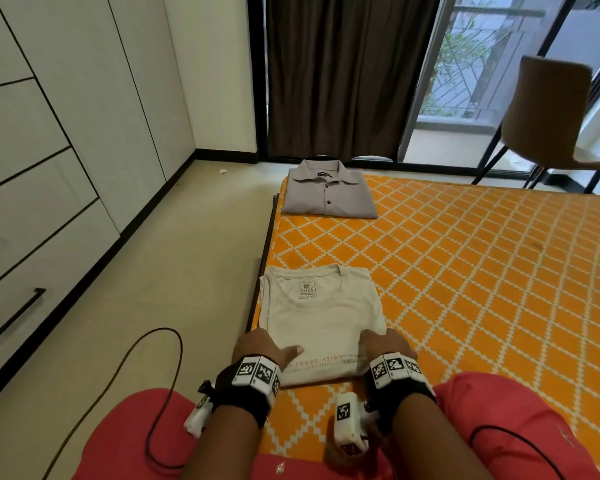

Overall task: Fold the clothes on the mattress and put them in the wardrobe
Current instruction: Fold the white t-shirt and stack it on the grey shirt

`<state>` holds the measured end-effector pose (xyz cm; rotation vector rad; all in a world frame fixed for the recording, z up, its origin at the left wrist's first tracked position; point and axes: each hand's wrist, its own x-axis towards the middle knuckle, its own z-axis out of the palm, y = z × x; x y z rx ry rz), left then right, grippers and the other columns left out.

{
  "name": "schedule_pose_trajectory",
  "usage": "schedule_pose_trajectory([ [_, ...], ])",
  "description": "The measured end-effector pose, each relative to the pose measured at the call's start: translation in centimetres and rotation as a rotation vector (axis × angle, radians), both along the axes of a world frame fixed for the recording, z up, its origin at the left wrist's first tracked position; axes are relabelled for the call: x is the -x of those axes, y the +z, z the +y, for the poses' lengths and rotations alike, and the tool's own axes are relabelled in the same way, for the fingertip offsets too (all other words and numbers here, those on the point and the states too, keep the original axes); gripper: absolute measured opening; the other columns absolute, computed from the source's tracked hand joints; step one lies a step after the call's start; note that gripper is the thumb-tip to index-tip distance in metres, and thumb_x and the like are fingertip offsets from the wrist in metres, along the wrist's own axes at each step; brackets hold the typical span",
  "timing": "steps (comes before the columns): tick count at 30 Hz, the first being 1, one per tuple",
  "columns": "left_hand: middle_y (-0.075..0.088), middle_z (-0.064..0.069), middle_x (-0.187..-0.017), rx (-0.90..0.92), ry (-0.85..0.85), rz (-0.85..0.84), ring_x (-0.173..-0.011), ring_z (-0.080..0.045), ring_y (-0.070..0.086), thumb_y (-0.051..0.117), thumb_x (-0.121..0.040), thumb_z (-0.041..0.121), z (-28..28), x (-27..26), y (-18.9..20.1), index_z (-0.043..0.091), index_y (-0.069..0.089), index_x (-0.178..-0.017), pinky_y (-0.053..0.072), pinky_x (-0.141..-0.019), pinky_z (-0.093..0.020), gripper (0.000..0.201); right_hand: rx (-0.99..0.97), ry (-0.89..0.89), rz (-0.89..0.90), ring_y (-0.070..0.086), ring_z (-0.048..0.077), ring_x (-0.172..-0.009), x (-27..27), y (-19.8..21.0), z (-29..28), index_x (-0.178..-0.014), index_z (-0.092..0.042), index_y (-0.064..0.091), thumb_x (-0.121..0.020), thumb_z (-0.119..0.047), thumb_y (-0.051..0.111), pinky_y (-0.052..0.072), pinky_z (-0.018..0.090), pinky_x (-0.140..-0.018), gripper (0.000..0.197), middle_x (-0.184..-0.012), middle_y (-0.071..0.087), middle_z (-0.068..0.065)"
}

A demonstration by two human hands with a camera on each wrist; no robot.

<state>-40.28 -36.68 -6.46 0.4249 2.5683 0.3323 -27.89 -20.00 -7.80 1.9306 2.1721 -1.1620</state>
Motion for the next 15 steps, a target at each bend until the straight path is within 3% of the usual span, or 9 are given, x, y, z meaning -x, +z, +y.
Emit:
schedule_pose_trajectory([
  [3,0.064,-0.008,-0.118,-0.22,0.09,-0.204,-0.097,-0.026,0.06,0.075,-0.078,0.046,-0.1,1.2,0.0,0.009,0.06,-0.117,0.045,-0.077,-0.027,0.056,0.027,-0.04,0.135,0.056,0.028,-0.078,0.2,0.6,0.1,-0.11,-0.005,0.062,-0.088,-0.038,0.055,0.04,0.029,-0.063,0.04,-0.1,0.062,0.013],
  [5,0.063,-0.01,-0.124,-0.425,0.253,-0.314,-0.103,-0.028,0.06,0.074,-0.081,0.031,-0.2,2.0,-0.2,0.006,0.055,-0.124,0.049,-0.089,-0.032,0.053,0.064,-0.034,0.174,0.057,0.031,-0.089,0.3,0.8,0.1,-0.122,-0.002,0.054,-0.09,-0.035,0.057,0.04,0.031,-0.068,0.046,-0.113,0.061,0.016],
  [7,0.055,-0.013,-0.13,-0.583,0.405,-0.367,-0.113,-0.033,0.057,0.075,-0.081,0.023,-0.2,2.1,-0.2,0.005,0.032,-0.138,0.049,-0.097,-0.04,0.074,0.095,-0.046,0.233,0.059,0.036,-0.099,0.4,0.9,-0.1,-0.132,-0.005,0.039,-0.089,-0.03,0.063,0.043,0.035,-0.071,0.055,-0.12,0.058,0.019],
  [9,0.05,-0.015,-0.131,-0.689,0.464,-0.359,-0.114,-0.035,0.055,0.074,-0.081,0.012,-0.2,2.0,-0.3,0.014,0.009,-0.146,0.048,-0.096,-0.043,0.092,0.104,-0.033,0.304,0.059,0.036,-0.091,0.3,1.0,-0.2,-0.138,-0.014,0.026,-0.086,-0.021,0.066,0.047,0.037,-0.069,0.066,-0.111,0.058,0.018],
  [10,0.05,-0.015,-0.128,-0.725,0.453,-0.347,-0.108,-0.034,0.057,0.071,-0.082,0.005,-0.2,2.0,-0.3,0.02,0.007,-0.146,0.049,-0.092,-0.043,0.092,0.102,0.0,0.332,0.058,0.035,-0.086,0.4,1.2,-0.3,-0.142,-0.02,0.021,-0.085,-0.016,0.066,0.047,0.036,-0.068,0.072,-0.107,0.056,0.016],
  [12,0.054,-0.012,-0.12,-0.785,0.405,-0.335,-0.096,-0.03,0.058,0.065,-0.08,-0.005,0.0,1.9,-0.4,0.026,0.017,-0.141,0.05,-0.085,-0.04,0.084,0.104,0.091,0.369,0.055,0.028,-0.077,0.5,1.5,-0.4,-0.146,-0.027,0.016,-0.083,-0.006,0.065,0.045,0.031,-0.061,0.083,-0.108,0.05,0.014],
  [15,0.056,-0.013,-0.125,-0.884,0.344,-0.325,-0.101,-0.031,0.058,0.062,-0.076,-0.01,0.1,1.5,-0.2,0.031,0.038,-0.127,0.053,-0.087,-0.042,0.07,0.141,0.19,0.433,0.053,0.02,-0.076,0.5,2.6,-0.6,-0.147,-0.027,0.026,-0.079,0.007,0.063,0.04,0.023,-0.052,0.084,-0.13,0.047,0.016],
])
